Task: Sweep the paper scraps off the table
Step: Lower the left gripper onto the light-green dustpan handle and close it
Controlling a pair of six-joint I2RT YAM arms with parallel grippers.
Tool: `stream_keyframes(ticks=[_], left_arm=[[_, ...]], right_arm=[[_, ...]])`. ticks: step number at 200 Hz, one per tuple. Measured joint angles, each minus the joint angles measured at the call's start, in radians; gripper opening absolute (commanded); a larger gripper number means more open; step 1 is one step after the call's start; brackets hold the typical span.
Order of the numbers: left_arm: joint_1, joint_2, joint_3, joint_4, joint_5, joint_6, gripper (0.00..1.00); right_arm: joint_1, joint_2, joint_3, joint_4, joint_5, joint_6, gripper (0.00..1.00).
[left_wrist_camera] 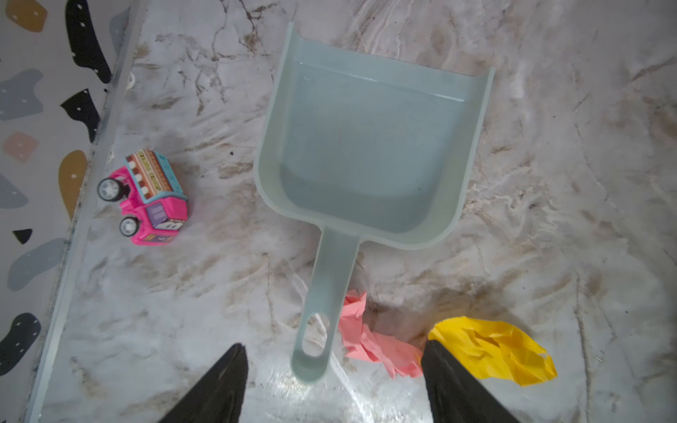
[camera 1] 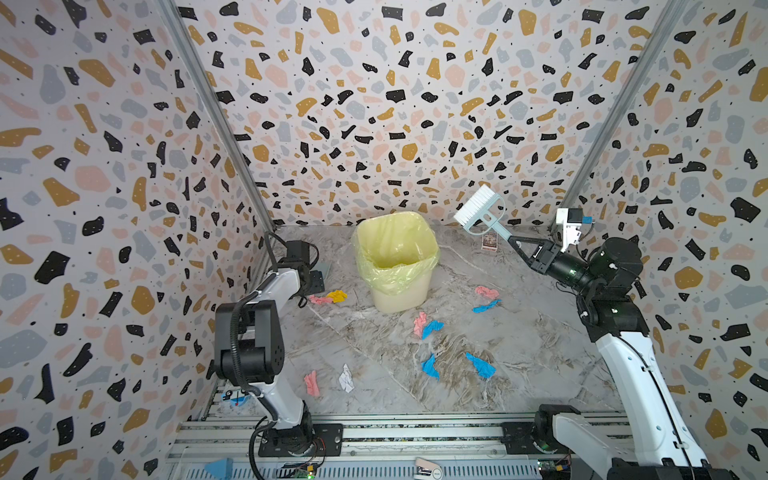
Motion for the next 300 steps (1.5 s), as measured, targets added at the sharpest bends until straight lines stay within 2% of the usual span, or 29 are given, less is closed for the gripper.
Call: stream_keyframes(ticks=[138, 215, 263, 300], left_arm=[[0.021, 0.2, 0.105, 0.076, -0.043, 0.009, 0.52], [0.021, 0.227, 0.119, 0.097, -0.051, -0.012, 0.42], [0.021, 0.228, 0.131, 0.132, -0.051, -0.035, 0.38], [0.021, 0.228, 0.13, 0.146, -0.048, -0.05, 0.39]], right_arm=[[0.0, -0.004, 0.0, -0.001, 0.023, 0.006, 0.0], [0.0, -0.004, -0.001, -0.002, 0.03, 0.008, 0.0], [0.0, -0.004, -0.004, -0.001, 0.03, 0.008, 0.0], [0.0, -0.004, -0.005, -0.001, 0.03, 0.008, 0.0]])
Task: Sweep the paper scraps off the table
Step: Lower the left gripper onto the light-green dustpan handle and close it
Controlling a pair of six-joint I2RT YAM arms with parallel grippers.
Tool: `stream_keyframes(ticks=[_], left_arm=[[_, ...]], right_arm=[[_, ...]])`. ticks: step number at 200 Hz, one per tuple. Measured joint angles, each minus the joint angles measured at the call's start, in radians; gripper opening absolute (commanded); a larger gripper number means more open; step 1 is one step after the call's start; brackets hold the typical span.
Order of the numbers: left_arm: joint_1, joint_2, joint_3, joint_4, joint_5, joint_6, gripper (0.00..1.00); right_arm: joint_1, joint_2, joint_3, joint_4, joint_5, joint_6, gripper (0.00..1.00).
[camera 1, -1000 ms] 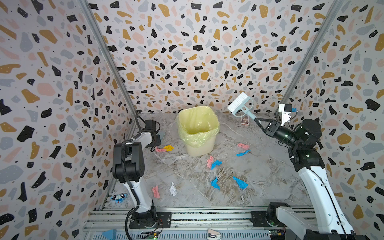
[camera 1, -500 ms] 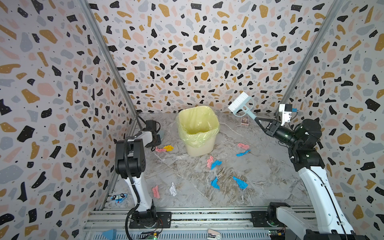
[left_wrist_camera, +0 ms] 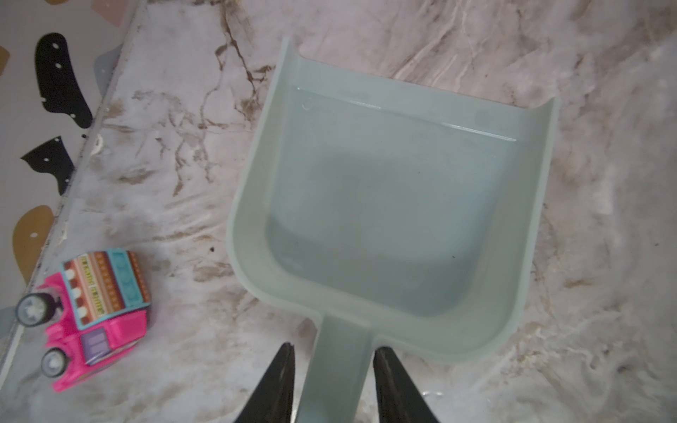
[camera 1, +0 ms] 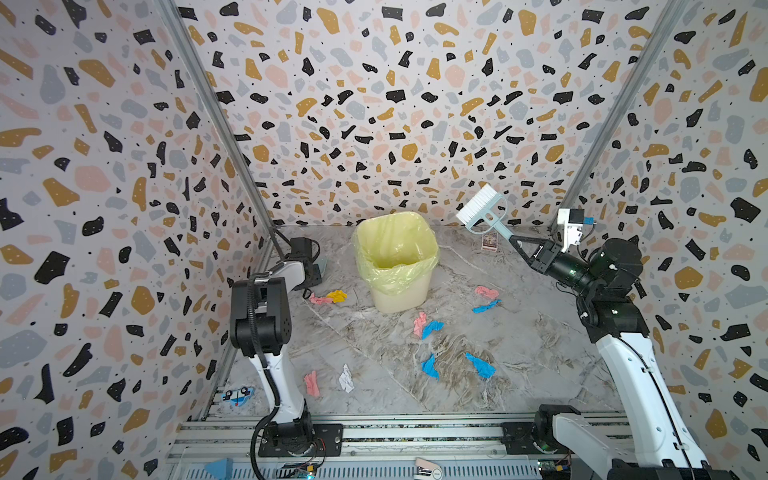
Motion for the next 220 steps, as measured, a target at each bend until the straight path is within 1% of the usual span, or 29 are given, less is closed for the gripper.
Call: stream_keyframes(ticks=[18, 34, 55, 66, 81, 105, 167, 220], left_arm=[[0.0, -0.003, -0.008, 0.023, 0.005, -0.01, 0.43], [0.0, -0.031, -0.051, 0.045, 0.007, -0.015, 0.47], [0.0, -0.092, -0.108, 0.05, 0.012, -0.015, 0.55], [0.0, -0.117, -0.12, 0.054, 0.013, -0.015, 0.61], [0.0, -0.139, -0.124, 0.066, 0.014, -0.014, 0.64], [0.003, -0.146, -0.134, 0.103, 0.023, -0.014, 0.64], [0.026, -0.145, -0.222, 0.182, 0.079, -0.022, 0.62], [0.027, -0.119, -0.228, 0.245, 0.119, -0.023, 0.55]], right_arm=[[0.0, 0.0, 0.0, 0.0, 0.0, 0.002, 0.0], [0.0, -0.003, 0.0, 0.0, 0.0, 0.004, 0.0], [0.0, -0.01, -0.003, 0.0, 0.0, 0.006, 0.0], [0.0, -0.013, -0.006, 0.002, 0.0, 0.007, 0.0], [0.0, -0.014, -0.011, 0.003, 0.0, 0.01, 0.0], [0.0, -0.014, -0.015, 0.003, 0.0, 0.014, 0.0], [0.0, -0.023, -0.015, 0.002, 0.0, 0.014, 0.0], [0.0, -0.025, -0.015, 0.002, 0.0, 0.014, 0.0]])
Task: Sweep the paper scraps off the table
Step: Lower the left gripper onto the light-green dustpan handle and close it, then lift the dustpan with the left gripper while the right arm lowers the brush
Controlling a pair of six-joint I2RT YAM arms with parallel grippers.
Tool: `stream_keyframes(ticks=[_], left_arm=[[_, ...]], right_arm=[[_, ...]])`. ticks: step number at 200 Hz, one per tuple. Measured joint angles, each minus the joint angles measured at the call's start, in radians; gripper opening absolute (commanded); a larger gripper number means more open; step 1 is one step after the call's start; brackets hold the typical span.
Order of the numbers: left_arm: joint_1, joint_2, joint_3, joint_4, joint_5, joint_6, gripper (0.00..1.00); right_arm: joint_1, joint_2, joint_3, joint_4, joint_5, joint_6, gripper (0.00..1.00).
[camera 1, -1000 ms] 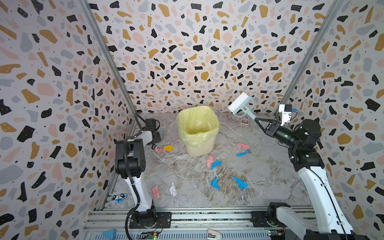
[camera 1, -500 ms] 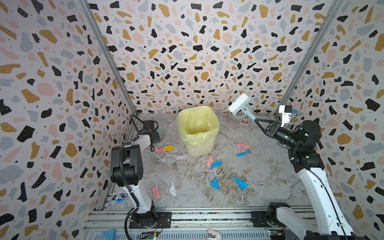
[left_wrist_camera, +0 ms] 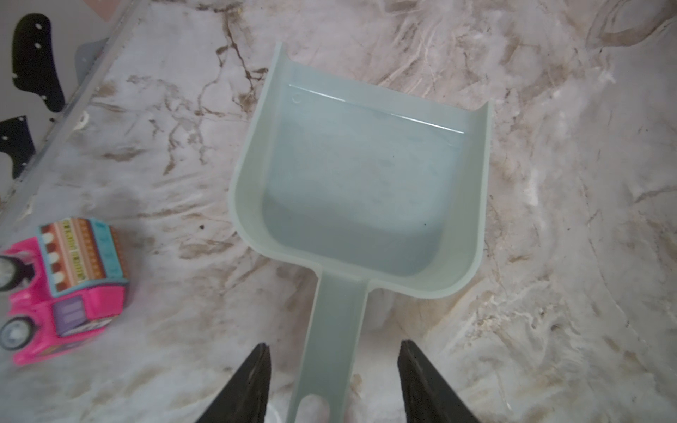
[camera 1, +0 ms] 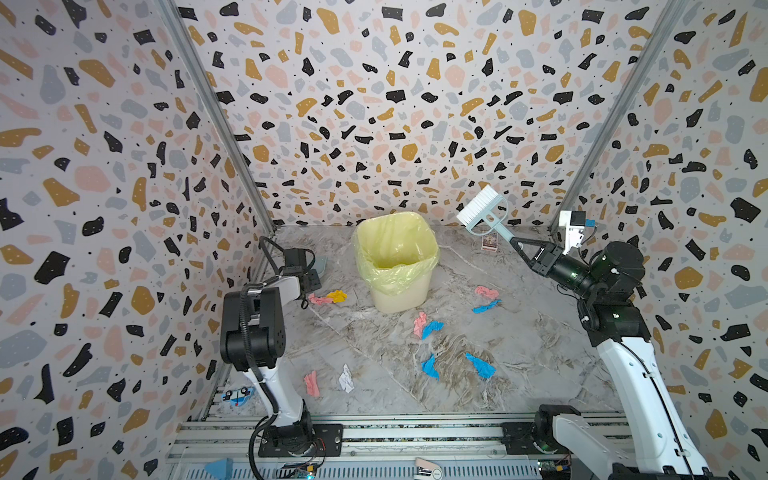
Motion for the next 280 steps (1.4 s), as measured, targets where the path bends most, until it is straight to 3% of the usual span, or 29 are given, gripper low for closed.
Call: stream_keyframes(ticks=[187, 280], left_arm=[[0.0, 0.03, -0.026, 0.065, -0.013, -0.021, 0.38], [0.0, 0.03, -0.026, 0.077, -0.035, -0.026, 0.16]], right_arm=[[0.0, -0.006, -0.011, 0.002, 0.015, 0.012, 0.0], [0.0, -0.006, -0.011, 0.01, 0.015, 0.02, 0.0]])
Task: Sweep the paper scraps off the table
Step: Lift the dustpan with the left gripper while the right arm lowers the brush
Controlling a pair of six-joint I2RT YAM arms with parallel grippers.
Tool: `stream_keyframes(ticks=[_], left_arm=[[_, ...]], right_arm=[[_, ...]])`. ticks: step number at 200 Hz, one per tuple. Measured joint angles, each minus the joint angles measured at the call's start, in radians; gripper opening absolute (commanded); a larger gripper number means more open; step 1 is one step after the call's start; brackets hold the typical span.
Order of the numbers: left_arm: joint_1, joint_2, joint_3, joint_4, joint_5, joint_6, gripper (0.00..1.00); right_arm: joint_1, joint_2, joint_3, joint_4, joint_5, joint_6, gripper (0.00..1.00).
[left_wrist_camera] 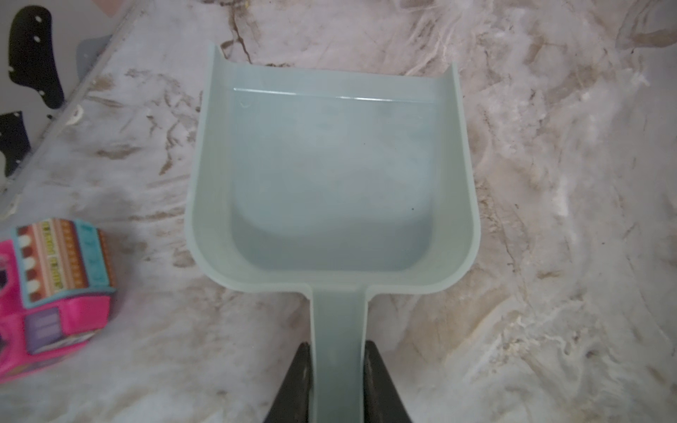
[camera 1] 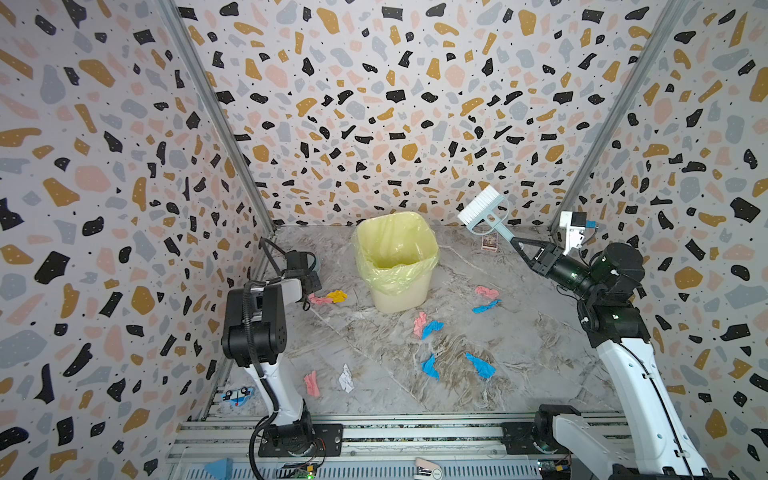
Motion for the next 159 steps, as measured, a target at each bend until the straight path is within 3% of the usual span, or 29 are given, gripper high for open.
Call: stream_keyframes(ticks=[93, 159], left_arm=[[0.0, -0.021, -0.001, -0.013, -0.001, 0.0, 0.02], [0.0, -0.26, -0.01, -0.103, -0.001, 0.014, 0.0]], right_arm=[[0.0, 0.0, 0.0, 0.006, 0.0, 0.002, 0.0], [0.0, 0.039, 0.037, -0.133, 0.021, -0.113, 0.0]])
